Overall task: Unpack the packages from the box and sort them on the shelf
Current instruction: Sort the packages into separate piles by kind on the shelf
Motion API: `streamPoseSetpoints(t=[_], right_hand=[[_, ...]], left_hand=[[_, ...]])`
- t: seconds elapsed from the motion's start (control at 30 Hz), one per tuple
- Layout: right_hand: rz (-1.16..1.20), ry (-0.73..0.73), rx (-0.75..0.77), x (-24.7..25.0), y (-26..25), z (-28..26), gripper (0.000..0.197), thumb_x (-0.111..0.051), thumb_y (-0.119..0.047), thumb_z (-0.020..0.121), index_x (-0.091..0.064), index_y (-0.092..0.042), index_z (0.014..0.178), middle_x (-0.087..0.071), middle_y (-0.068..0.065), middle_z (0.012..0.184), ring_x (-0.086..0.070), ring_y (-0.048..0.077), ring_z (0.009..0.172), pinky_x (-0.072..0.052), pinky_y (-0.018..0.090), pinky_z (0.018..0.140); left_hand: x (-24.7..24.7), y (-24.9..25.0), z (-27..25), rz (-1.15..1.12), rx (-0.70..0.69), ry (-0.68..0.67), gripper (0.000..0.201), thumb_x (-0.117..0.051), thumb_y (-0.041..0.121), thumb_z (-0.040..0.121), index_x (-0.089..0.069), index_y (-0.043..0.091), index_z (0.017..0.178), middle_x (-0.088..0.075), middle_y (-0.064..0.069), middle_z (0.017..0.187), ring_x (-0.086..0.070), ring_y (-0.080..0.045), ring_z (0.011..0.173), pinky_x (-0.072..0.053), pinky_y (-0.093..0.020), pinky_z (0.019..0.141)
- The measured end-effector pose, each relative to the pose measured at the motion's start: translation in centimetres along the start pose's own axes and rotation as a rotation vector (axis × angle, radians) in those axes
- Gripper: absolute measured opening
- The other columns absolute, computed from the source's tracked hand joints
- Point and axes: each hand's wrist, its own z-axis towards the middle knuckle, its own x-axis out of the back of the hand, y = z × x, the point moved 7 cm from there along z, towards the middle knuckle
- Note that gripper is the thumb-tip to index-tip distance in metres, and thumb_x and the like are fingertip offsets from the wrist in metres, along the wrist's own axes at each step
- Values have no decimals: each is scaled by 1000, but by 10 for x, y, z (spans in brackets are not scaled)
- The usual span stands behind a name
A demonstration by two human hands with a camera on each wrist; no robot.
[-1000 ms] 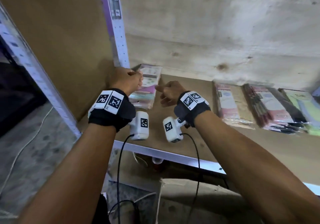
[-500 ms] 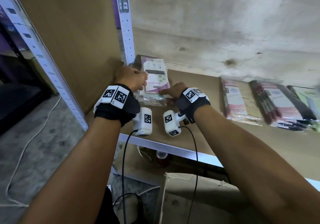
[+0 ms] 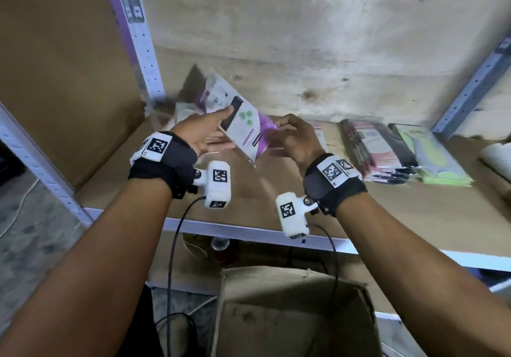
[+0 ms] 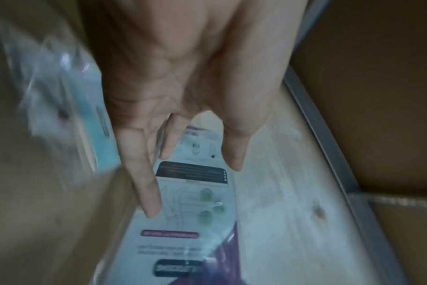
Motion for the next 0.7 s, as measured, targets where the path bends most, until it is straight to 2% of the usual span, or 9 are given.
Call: streamPoseSetpoints(t=[0.07,0.13,0.17,0.23,0.33,0.43,0.53,0.63,0.7], right_hand=[[-113,-16,161,18,-16,-14,12,-66,2,86,-57,-2,91,-65,19,82,-62,30,74,-54,40,70],[-282,-64,310,28,-26,-30,10,-70,2,83,-61,0,88,-68,16,82,-65,29,74,-53,35,72],[-373,-77,368,35,-29,-38,11,-71,0,80,-64,-3,88,-69,10,84,-66,21,75,-53,28,71],[-571,-84,479,46,-31,-52,17,-73,-4,76,-68,-10,90,-67,0,90,-61,11,80,-46,16,78],[-782,-110,488,65,-19,-63,33,-84,-24,70,-69,-20,99,-62,1,110,-54,19,104,-39,19,91],[-644,-105,380,94,-3,-65,56,-85,-52,62,-65,-31,110,-60,-3,120,-54,7,113,-41,8,90],[-347,36,245,123,5,-61,56,-78,-59,68,-63,-28,113,-64,-10,118,-58,-11,103,-43,3,79],[-82,153,99,144,20,-53,36,-71,-44,84,-62,-21,110,-69,-5,106,-66,7,99,-50,25,79],[58,146,2,147,31,-50,31,-72,-28,87,-60,-14,112,-68,6,105,-68,21,92,-53,36,75]], left_hand=[[-19,0,-1,-150,40,-65,71,-85,40,71,-55,1,122,-62,-25,115,-71,-37,97,-61,-42,70],[-34,3,-2,-260,63,-134,81,-88,41,66,-49,1,126,-59,-31,119,-69,-44,99,-60,-47,73],[-43,3,-1,-291,72,-174,82,-88,42,66,-48,3,126,-60,-32,119,-69,-46,99,-60,-47,74],[-54,-1,0,-325,78,-198,71,-84,40,72,-48,5,122,-63,-31,117,-71,-41,98,-60,-45,74],[-62,-16,2,-295,104,-136,36,-70,26,89,-56,6,115,-69,-21,111,-74,-25,90,-61,-34,64],[-72,-28,5,-248,101,-122,15,-63,19,94,-63,8,104,-73,-11,99,-74,-16,82,-61,-29,69],[-86,-34,6,-198,91,-148,13,-63,21,94,-64,13,104,-73,-3,98,-71,-13,87,-58,-25,69],[-103,-40,5,-198,86,-200,17,-64,22,93,-65,13,106,-77,-2,92,-74,-12,78,-58,-22,60],[-113,-43,6,-199,85,-226,25,-64,23,93,-64,12,115,-75,-3,103,-73,-13,84,-59,-22,62]])
